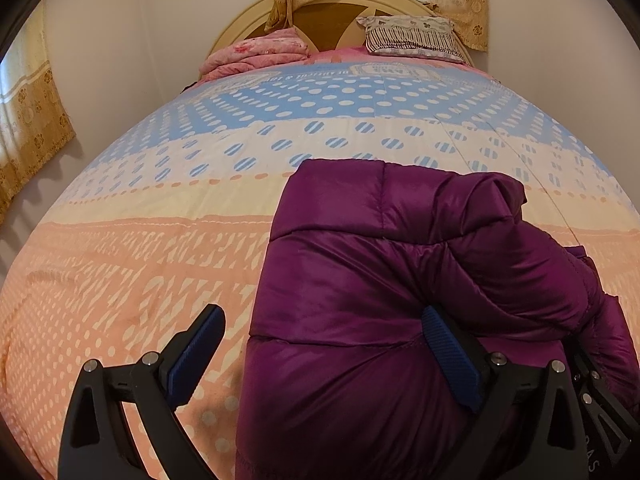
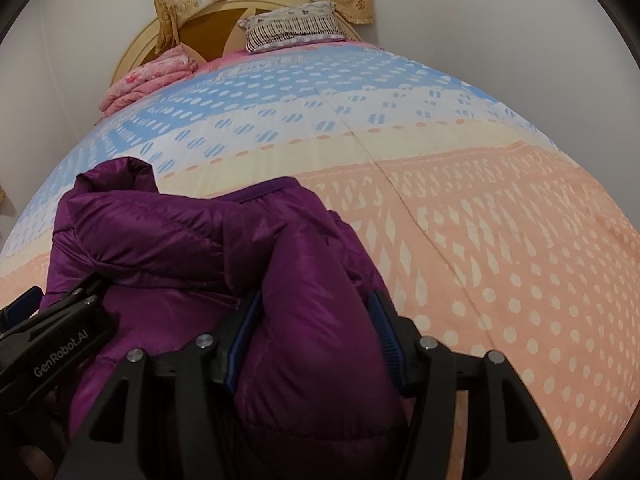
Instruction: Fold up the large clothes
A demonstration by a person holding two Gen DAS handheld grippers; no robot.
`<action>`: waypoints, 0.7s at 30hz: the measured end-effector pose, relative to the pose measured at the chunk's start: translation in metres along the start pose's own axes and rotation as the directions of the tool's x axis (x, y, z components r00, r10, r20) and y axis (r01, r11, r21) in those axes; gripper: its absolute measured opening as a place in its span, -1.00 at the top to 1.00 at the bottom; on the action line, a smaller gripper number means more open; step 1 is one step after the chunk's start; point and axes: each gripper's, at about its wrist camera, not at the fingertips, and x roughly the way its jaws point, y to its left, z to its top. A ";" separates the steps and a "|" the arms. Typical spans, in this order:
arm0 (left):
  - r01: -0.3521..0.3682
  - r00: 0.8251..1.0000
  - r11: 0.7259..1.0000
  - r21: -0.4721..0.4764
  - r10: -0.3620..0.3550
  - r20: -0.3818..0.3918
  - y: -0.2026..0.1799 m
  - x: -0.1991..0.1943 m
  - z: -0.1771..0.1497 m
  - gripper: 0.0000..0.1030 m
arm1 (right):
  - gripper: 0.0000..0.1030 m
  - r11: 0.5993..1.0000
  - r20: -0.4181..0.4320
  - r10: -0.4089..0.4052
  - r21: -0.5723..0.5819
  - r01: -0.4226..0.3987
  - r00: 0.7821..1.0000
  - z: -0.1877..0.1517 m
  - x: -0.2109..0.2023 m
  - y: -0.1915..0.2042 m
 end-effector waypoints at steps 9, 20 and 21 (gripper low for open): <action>-0.029 1.000 0.999 0.016 0.029 -0.003 -0.006 0.001 0.000 -0.95 | -0.15 1.000 -0.018 0.000 0.004 0.000 1.000 0.001 0.004 -0.003; -0.003 1.000 1.000 -0.003 0.003 -0.019 -0.003 0.005 0.001 -0.96 | -0.17 1.000 -0.023 0.008 0.009 -0.008 1.000 0.002 0.005 -0.004; -0.002 1.000 1.000 -0.004 0.001 -0.021 -0.002 0.006 0.001 -0.96 | -0.18 1.000 -0.025 0.009 0.010 -0.008 1.000 0.002 0.005 -0.004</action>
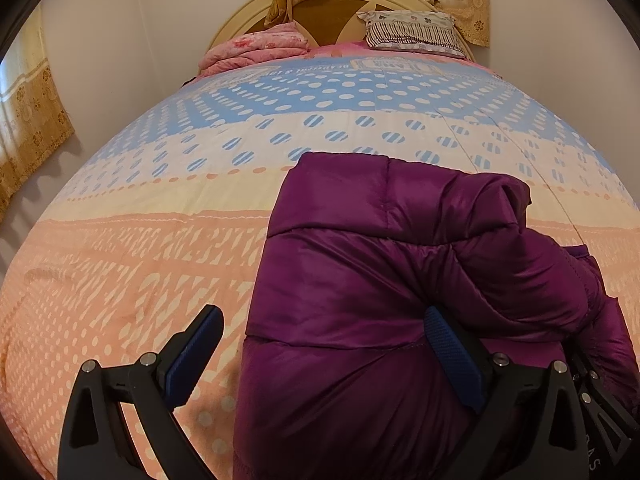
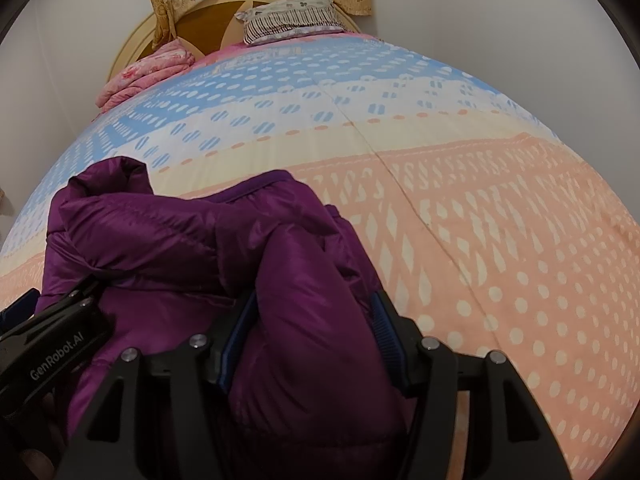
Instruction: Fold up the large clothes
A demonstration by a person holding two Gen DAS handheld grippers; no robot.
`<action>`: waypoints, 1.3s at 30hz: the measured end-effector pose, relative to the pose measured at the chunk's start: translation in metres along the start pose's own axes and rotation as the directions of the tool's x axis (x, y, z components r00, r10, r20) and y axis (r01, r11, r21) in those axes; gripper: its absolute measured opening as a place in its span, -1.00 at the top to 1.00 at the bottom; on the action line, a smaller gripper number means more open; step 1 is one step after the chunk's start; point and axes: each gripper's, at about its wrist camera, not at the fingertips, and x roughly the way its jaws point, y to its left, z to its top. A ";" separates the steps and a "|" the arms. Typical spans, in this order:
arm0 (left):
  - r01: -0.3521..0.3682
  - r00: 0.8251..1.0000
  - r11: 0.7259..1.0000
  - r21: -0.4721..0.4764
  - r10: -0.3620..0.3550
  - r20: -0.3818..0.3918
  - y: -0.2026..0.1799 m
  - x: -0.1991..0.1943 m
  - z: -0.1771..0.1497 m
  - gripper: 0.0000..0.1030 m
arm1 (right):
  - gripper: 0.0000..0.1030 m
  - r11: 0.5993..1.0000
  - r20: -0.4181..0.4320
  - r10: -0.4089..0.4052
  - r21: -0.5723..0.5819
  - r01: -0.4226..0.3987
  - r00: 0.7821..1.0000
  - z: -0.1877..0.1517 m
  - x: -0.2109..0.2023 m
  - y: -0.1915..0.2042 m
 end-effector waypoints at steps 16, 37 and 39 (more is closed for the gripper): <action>0.202 0.979 0.978 -0.047 -0.202 0.016 0.040 -0.058 -0.009 -0.95 | -0.23 0.995 0.000 0.097 0.029 -0.097 0.995 -0.001 -0.029 -0.015; 0.227 0.973 0.973 0.038 -0.228 0.034 0.038 -0.065 -0.065 -0.96 | -0.37 0.988 0.063 0.152 0.015 -0.153 0.986 -0.042 -0.049 -0.027; 0.223 0.974 0.974 0.047 -0.225 0.040 0.036 -0.066 -0.066 -0.96 | -0.38 0.987 0.065 0.156 0.016 -0.157 0.986 -0.043 -0.048 -0.028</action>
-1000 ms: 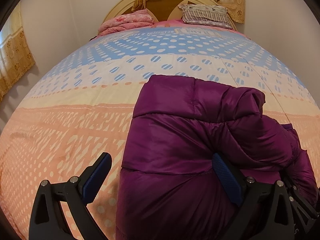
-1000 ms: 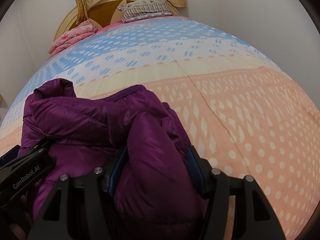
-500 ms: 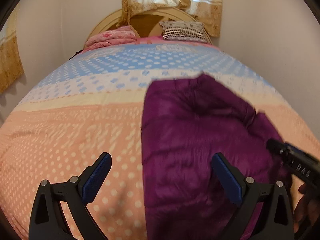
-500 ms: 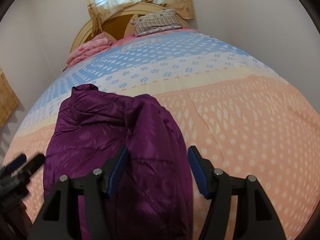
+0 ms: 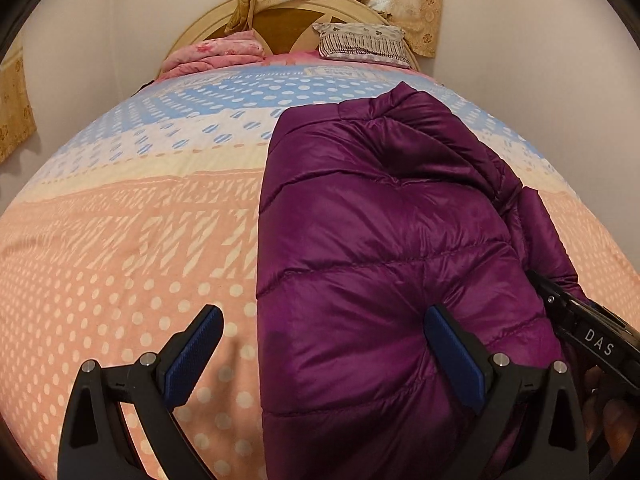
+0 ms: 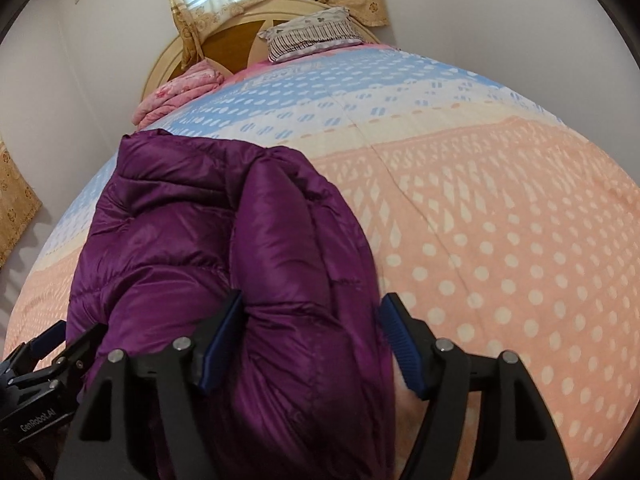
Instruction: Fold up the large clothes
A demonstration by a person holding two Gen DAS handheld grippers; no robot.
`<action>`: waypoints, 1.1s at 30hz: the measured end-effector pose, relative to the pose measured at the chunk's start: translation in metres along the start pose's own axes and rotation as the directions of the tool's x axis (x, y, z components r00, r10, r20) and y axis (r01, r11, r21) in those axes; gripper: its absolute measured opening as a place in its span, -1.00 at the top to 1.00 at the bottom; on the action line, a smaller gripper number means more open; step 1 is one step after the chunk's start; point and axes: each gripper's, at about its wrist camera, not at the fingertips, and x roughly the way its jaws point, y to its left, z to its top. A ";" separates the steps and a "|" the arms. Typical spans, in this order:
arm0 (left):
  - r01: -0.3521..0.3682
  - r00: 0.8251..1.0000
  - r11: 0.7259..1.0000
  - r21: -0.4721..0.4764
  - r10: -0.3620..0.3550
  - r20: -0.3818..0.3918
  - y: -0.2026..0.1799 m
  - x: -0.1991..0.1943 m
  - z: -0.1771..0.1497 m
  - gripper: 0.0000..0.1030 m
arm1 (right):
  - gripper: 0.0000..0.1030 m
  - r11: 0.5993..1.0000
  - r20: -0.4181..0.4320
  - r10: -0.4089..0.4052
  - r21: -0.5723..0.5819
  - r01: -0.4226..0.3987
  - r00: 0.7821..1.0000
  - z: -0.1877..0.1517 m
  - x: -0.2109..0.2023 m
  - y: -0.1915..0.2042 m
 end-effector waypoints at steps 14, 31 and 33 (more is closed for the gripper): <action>0.086 0.995 0.996 -0.001 -0.086 -0.042 -0.001 0.011 0.001 -0.96 | -0.30 0.998 -0.035 0.062 0.000 -0.062 0.997 0.001 0.009 -0.005; 0.046 0.996 0.986 0.161 -0.058 0.067 -0.026 -0.014 -0.007 0.02 | 0.40 0.989 0.012 0.142 -0.047 -0.141 0.990 -0.006 0.000 0.000; 0.028 0.996 0.984 0.174 -0.042 0.077 -0.027 -0.018 -0.008 0.12 | 0.46 0.990 0.025 0.131 -0.063 -0.130 0.991 -0.007 -0.003 0.003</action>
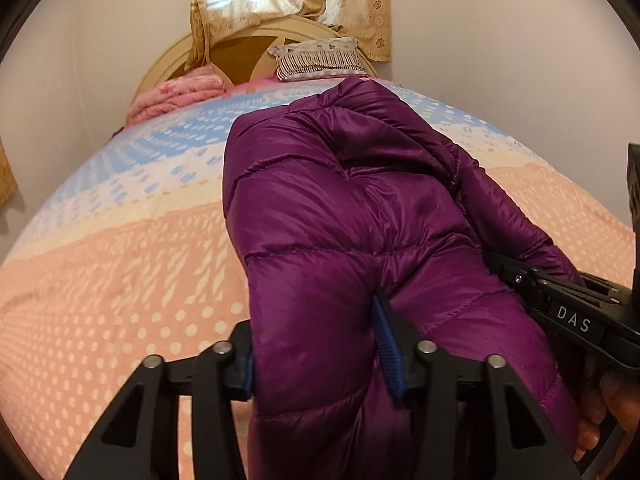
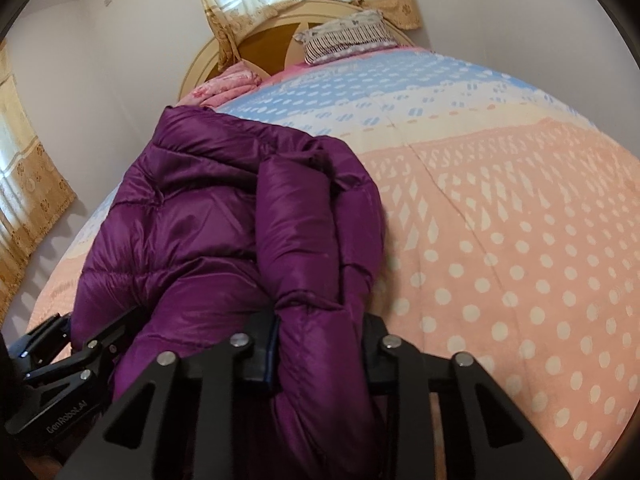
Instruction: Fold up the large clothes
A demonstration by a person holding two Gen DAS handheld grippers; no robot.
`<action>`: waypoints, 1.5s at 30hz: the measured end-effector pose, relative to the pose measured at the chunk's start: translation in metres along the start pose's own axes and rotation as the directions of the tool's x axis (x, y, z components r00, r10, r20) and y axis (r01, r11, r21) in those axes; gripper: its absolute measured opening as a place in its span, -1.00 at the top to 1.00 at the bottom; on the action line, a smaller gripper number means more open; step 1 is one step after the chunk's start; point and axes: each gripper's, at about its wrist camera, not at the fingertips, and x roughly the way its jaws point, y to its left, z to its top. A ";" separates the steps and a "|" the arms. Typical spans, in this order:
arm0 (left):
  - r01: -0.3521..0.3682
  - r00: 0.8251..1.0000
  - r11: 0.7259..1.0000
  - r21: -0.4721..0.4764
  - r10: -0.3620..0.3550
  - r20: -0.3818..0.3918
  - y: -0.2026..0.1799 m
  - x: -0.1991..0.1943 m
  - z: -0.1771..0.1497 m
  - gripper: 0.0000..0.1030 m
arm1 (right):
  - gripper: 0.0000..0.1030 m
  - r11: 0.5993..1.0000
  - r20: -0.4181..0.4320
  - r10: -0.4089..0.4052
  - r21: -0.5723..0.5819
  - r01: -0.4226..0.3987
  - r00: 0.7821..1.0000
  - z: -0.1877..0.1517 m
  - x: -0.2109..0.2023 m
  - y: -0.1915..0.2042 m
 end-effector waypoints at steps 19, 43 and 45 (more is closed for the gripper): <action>-0.081 0.996 0.996 -0.047 0.083 0.031 0.048 -0.071 -0.008 0.46 | 0.60 0.991 0.043 0.091 -0.098 -0.087 0.995 -0.002 -0.031 0.059; -0.200 0.975 0.968 -0.151 0.211 0.062 0.139 -0.138 -0.027 0.55 | 0.60 0.937 0.000 0.207 -0.288 -0.198 0.978 -0.006 -0.027 0.160; -0.207 0.974 0.966 -0.157 0.218 0.057 0.147 -0.140 -0.032 0.56 | 0.60 0.933 -0.006 0.211 -0.296 -0.204 0.977 -0.010 -0.025 0.166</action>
